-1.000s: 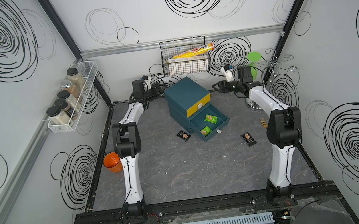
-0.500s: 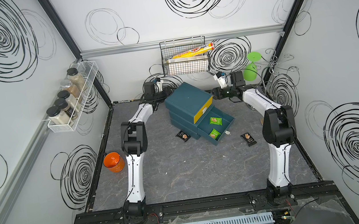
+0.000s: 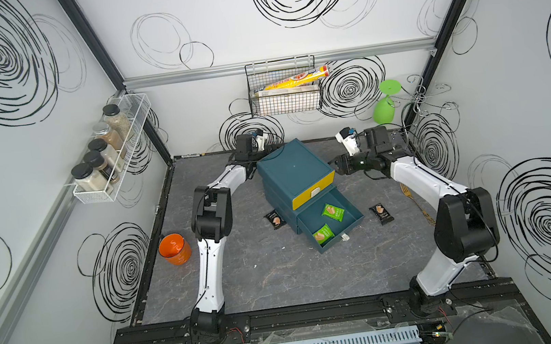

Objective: Take the cookies out of the drawer
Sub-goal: Move the storage box to the center of the board, then pick up the cookie from the drawer.

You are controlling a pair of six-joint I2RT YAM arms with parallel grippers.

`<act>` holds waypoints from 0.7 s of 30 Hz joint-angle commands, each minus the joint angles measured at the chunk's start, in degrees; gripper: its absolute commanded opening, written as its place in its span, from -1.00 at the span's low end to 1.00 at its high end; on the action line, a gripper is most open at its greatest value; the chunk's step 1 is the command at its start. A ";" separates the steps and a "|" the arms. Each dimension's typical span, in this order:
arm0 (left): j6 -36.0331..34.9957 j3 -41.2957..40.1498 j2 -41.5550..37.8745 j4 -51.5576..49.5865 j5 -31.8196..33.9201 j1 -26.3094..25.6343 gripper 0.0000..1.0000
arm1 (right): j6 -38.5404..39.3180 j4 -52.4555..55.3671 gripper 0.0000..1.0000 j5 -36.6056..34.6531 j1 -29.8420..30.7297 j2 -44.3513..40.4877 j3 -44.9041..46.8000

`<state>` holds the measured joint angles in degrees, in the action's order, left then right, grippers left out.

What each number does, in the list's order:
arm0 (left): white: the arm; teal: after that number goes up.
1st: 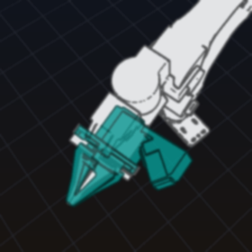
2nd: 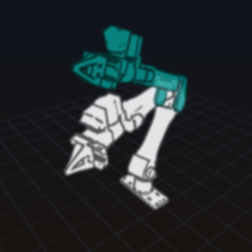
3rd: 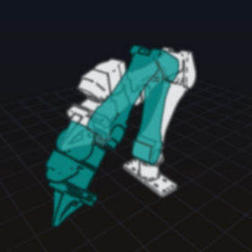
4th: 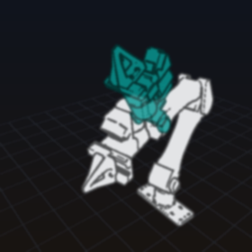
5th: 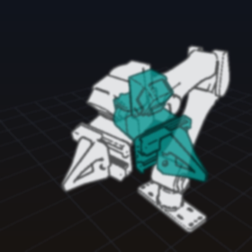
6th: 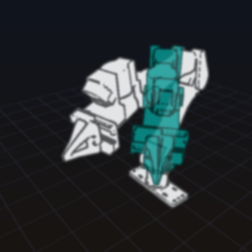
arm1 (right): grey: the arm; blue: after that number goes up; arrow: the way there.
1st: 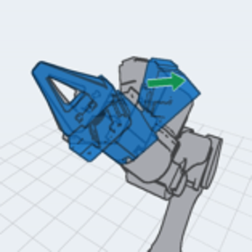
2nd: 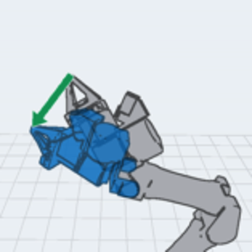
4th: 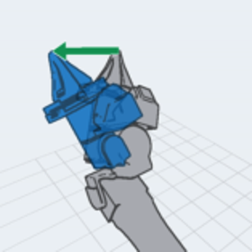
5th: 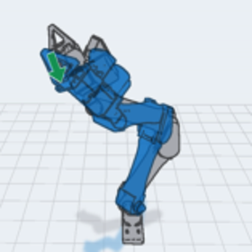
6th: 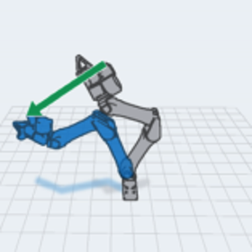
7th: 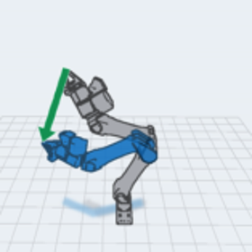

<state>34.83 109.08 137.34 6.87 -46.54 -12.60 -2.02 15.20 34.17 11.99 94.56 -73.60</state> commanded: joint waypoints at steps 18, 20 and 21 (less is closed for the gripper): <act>-3.63 -11.08 -28.08 2.51 4.32 7.38 0.43 | 12.96 18.78 0.57 -6.92 -2.64 -25.07 1.86; -5.58 -12.89 -31.89 1.65 3.51 5.59 0.42 | 15.96 20.24 0.63 -6.38 -2.35 -27.79 4.02; -7.03 -12.90 -33.29 -0.02 3.28 4.32 0.43 | 17.78 21.59 0.63 -6.23 -2.04 -28.71 4.78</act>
<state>32.60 97.41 107.94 8.08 -41.15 -4.32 9.30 30.68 24.86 9.28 68.73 -70.87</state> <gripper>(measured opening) 0.714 0.812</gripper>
